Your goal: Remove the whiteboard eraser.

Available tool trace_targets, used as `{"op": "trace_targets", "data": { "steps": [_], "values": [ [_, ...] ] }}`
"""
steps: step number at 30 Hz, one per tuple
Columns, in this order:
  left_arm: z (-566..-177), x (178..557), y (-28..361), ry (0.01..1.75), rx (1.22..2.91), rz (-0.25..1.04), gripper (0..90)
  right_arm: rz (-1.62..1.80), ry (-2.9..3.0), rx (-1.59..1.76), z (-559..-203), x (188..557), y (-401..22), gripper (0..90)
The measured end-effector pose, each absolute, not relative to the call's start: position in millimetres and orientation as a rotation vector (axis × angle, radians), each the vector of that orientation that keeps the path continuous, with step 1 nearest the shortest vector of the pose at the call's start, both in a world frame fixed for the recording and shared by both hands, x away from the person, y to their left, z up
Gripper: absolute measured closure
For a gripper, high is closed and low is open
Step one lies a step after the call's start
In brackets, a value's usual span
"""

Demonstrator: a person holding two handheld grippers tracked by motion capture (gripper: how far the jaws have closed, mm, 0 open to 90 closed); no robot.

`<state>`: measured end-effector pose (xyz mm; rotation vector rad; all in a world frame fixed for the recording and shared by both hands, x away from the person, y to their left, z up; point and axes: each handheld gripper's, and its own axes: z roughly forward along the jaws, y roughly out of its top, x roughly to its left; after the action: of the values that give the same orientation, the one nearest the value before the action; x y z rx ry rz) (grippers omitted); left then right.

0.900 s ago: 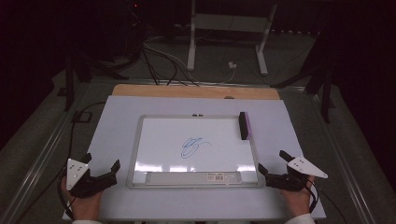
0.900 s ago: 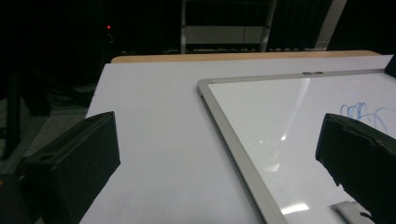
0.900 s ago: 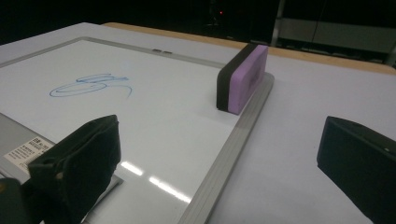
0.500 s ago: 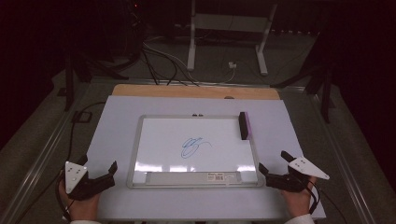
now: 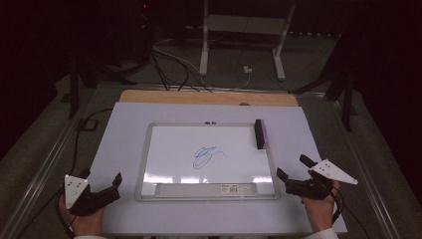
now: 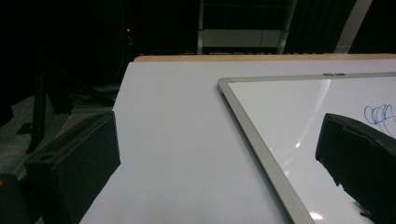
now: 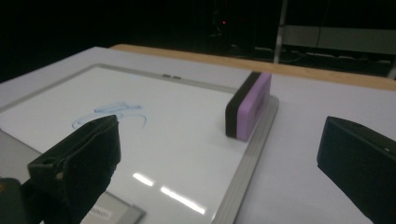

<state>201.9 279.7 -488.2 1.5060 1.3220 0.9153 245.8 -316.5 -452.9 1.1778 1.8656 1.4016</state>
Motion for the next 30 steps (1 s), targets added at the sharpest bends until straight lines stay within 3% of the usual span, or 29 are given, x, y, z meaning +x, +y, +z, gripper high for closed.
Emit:
{"op": "trace_targets", "data": {
  "steps": [16, 30],
  "values": [
    [-490.0, 202.9, 276.0, 1.316, 1.529, 0.915, 0.6, 1.400, 1.918, 1.114, -417.5, 283.1, -305.2, 0.1],
    [-490.9, 203.3, 274.7, 1.315, 1.537, 0.915, 0.6, 1.392, 1.926, 1.164, -409.9, 325.8, -298.9, 0.1]
  ]
}}
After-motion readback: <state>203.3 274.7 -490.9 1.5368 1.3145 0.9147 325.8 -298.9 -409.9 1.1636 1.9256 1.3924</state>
